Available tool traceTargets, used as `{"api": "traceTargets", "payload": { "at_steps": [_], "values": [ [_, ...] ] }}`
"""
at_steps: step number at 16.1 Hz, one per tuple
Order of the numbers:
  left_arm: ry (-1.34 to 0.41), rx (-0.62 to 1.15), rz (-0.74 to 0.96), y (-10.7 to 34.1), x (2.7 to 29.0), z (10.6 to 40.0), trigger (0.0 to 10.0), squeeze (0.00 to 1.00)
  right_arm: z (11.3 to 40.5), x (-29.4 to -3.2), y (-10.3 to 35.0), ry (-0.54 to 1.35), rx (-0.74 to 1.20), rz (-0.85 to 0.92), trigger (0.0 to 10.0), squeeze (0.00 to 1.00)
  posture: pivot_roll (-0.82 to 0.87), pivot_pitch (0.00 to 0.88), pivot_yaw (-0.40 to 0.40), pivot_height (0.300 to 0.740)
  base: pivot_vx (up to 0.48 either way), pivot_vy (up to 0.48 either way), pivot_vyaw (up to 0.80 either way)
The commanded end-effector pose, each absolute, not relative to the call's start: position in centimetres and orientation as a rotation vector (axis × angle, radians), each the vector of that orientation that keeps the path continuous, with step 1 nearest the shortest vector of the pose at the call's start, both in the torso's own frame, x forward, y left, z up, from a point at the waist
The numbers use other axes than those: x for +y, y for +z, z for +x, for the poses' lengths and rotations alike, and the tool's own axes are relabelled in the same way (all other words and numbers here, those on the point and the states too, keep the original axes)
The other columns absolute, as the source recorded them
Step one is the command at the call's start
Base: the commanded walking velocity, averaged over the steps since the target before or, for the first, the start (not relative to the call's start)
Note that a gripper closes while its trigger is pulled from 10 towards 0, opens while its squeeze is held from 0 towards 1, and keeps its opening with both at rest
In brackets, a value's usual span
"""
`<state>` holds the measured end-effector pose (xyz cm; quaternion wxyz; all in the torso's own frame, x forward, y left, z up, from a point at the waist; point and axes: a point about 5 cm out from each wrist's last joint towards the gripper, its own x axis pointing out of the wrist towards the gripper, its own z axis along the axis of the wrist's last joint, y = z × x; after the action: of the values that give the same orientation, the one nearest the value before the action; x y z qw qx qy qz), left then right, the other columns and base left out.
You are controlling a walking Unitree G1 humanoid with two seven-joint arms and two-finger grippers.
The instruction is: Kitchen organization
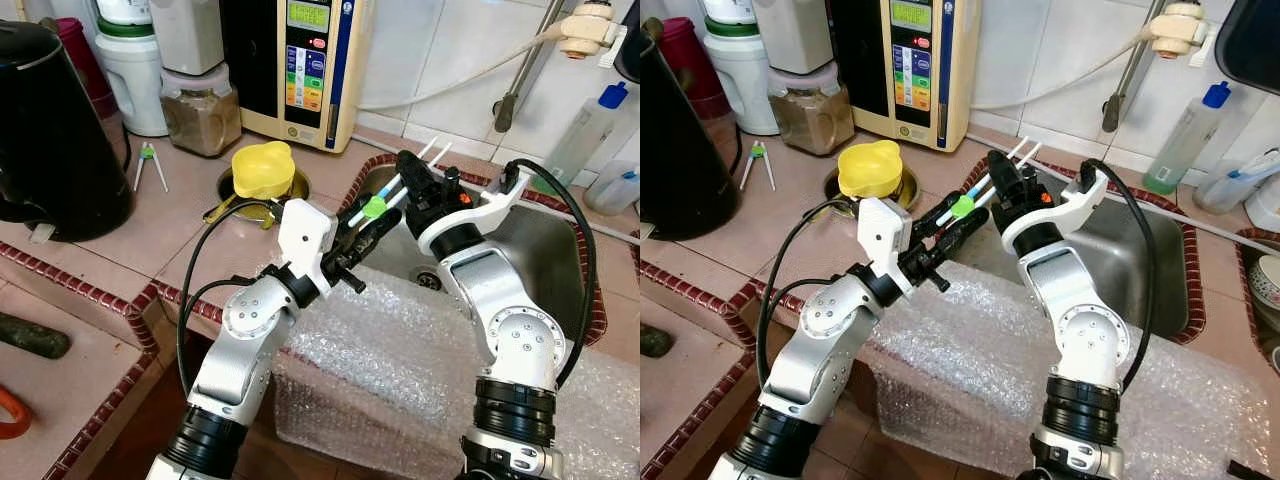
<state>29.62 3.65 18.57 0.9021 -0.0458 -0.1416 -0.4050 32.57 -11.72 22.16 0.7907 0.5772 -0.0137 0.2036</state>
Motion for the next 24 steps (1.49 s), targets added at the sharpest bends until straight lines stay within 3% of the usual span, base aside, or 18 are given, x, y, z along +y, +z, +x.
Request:
{"api": "traceTargets", "payload": {
  "at_steps": [1, 6, 9, 13, 15, 17, 21, 24],
  "values": [
    [-0.865, -0.306, -0.108, 19.0, 3.2, 29.3, 10.0, 1.00, 33.0, -11.9, 22.2, 0.397, -0.038, 1.259, 0.0, 0.00, 0.00, 0.058, -0.080, 0.740, 0.000, 0.000, 0.00],
    [-0.854, -0.265, -0.084, 18.4, 3.4, 29.5, 10.0, 1.00, 33.8, -13.2, 22.6, 0.326, -0.079, 1.116, 0.0, 0.00, 0.00, 0.060, -0.077, 0.740, 0.000, 0.000, 0.00],
    [-0.884, -0.159, -0.053, 17.0, 3.4, 29.3, 10.0, 1.00, 35.3, -15.4, 23.3, 0.233, -0.142, 0.972, 0.0, 0.00, 0.02, 0.061, -0.077, 0.740, 0.000, 0.000, 0.00],
    [-0.899, -0.096, -0.064, 16.5, 3.7, 29.0, 10.0, 1.00, 36.8, -18.1, 23.0, 0.157, -0.149, 0.707, 0.0, 0.00, 0.03, 0.059, -0.075, 0.740, 0.000, 0.000, 0.00],
    [-0.938, -0.061, -0.023, 16.1, 3.9, 28.9, 10.0, 1.00, 37.5, -20.3, 20.9, 0.110, -0.091, 0.389, 0.0, 0.00, 0.03, 0.053, -0.075, 0.740, 0.000, 0.000, 0.00],
    [-0.943, -0.054, -0.017, 16.0, 3.8, 28.9, 10.0, 1.00, 37.6, -22.2, 18.6, 0.062, -0.023, 0.286, 0.0, 0.00, 0.03, 0.048, -0.076, 0.740, 0.000, 0.000, 0.00],
    [-0.947, -0.033, -0.034, 16.5, 3.6, 29.5, 10.0, 1.00, 37.1, -23.4, 14.9, 0.022, 0.121, 0.188, 0.0, 0.00, 0.03, 0.054, -0.067, 0.740, 0.000, 0.000, 0.00],
    [-0.974, -0.024, -0.003, 16.5, 3.5, 29.5, 10.0, 1.00, 37.0, -23.4, 14.7, 0.038, 0.129, 0.175, 0.0, 0.00, 0.02, 0.050, -0.062, 0.740, 0.000, 0.000, 0.00]
  ]
}}
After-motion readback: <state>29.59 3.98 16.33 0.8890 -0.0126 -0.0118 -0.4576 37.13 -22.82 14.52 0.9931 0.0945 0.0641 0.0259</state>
